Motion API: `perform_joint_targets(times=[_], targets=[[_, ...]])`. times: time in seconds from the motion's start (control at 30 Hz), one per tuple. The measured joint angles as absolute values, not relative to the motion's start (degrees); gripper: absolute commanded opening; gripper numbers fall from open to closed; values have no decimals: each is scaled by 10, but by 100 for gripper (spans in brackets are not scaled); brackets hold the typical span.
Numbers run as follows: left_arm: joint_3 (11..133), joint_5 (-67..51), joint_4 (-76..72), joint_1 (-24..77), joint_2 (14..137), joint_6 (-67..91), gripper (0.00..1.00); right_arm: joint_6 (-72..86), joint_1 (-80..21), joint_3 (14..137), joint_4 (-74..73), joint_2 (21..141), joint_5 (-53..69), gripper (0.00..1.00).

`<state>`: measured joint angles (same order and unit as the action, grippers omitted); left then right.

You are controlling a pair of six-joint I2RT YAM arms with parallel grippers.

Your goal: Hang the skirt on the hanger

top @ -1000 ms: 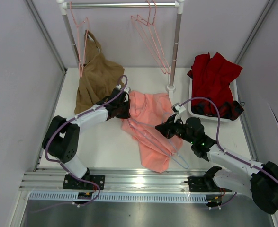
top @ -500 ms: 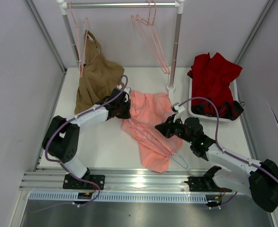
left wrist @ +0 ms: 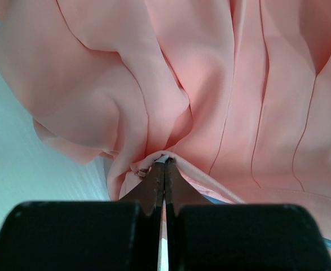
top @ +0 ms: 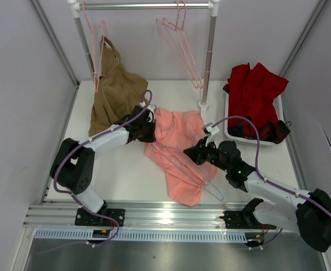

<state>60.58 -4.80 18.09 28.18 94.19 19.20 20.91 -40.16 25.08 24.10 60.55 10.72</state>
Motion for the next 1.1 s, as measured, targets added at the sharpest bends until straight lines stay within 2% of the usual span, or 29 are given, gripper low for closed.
perform_joint_targets(times=[0.3, 0.5, 0.77, 0.87, 0.9, 0.97, 1.1], targets=[[615, -49, 197, 281, 942, 184, 0, 208, -407, 251, 243, 603, 95, 0], [616, -50, 203, 281, 942, 177, 5, 207, -412, 251, 244, 602, 90, 0], [622, -48, 212, 281, 942, 174, 4, 198, -419, 251, 243, 594, 76, 0], [626, -48, 213, 281, 942, 174, 11, 194, -419, 251, 243, 589, 71, 0], [627, -48, 215, 281, 942, 173, 17, 193, -420, 251, 243, 588, 70, 0], [628, -48, 217, 281, 942, 169, 23, 192, -420, 251, 243, 588, 69, 0], [632, -48, 220, 281, 942, 165, 28, 192, -420, 251, 243, 588, 68, 0]])
